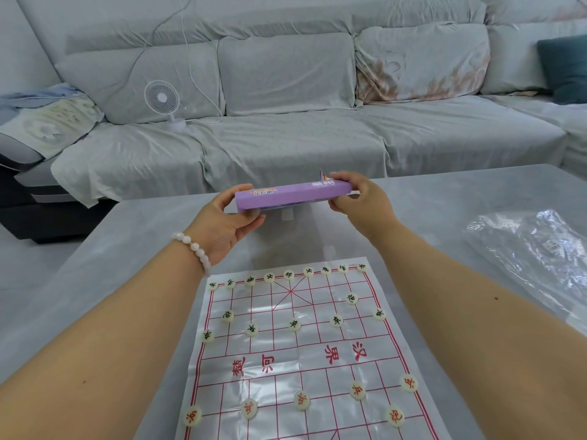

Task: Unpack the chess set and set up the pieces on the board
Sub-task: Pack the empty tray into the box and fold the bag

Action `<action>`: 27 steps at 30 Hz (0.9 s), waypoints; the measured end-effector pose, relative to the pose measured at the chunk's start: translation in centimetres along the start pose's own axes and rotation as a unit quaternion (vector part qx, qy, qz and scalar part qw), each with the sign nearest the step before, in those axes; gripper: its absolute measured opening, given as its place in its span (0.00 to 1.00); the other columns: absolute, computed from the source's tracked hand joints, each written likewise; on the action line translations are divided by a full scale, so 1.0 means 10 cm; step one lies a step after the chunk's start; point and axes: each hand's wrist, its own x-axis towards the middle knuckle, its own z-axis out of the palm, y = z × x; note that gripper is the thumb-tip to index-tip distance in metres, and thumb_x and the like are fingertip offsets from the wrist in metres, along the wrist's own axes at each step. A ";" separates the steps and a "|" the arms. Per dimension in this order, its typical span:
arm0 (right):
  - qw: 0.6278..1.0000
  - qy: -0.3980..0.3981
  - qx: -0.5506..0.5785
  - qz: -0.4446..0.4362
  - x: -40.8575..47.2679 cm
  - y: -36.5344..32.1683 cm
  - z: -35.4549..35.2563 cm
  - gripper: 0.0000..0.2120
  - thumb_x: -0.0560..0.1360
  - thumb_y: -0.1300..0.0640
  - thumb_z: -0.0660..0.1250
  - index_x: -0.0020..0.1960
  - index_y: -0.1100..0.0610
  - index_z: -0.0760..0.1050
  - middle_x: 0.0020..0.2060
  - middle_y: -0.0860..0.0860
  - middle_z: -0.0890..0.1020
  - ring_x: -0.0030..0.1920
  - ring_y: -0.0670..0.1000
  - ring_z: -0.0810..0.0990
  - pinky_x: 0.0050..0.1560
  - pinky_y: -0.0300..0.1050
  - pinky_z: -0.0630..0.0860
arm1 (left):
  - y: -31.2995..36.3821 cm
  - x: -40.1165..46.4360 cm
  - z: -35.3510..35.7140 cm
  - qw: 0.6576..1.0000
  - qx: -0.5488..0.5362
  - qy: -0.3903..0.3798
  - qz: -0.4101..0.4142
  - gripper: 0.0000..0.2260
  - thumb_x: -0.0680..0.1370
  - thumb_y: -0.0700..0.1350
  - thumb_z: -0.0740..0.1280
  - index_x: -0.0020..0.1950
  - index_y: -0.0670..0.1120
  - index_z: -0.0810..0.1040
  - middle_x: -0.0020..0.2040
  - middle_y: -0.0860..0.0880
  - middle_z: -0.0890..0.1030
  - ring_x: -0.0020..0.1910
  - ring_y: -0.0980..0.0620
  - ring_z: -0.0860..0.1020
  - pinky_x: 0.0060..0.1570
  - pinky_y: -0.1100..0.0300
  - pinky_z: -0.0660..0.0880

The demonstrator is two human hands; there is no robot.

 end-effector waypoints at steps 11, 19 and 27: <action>0.990 0.021 -0.108 -0.086 -0.03 -0.07 0.01 0.23 0.71 0.57 0.69 0.66 0.50 0.73 0.54 0.50 0.80 0.46 0.46 0.81 0.54 0.39 0.76 | 0.06 -0.07 -0.04 0.998 0.057 -0.034 0.001 0.33 0.63 0.33 0.73 0.66 0.48 0.71 0.53 0.41 0.80 0.51 0.46 0.80 0.54 0.56 0.78; 0.981 0.017 -0.160 -0.108 0.04 0.03 0.05 0.22 0.76 0.48 0.64 0.70 0.46 0.69 0.51 0.53 0.76 0.46 0.50 0.77 0.52 0.39 0.71 | 0.00 -0.03 0.03 0.996 0.076 0.019 0.045 0.16 0.74 0.37 0.68 0.60 0.47 0.74 0.48 0.41 0.80 0.40 0.45 0.82 0.50 0.54 0.80; 0.949 0.047 -0.267 -0.163 0.00 0.11 0.13 0.21 0.79 0.53 0.62 0.71 0.52 0.67 0.54 0.59 0.75 0.51 0.56 0.76 0.47 0.37 0.65 | 0.00 -0.01 0.03 0.993 0.101 0.032 0.052 0.17 0.75 0.36 0.67 0.63 0.45 0.73 0.44 0.42 0.81 0.41 0.44 0.83 0.46 0.57 0.81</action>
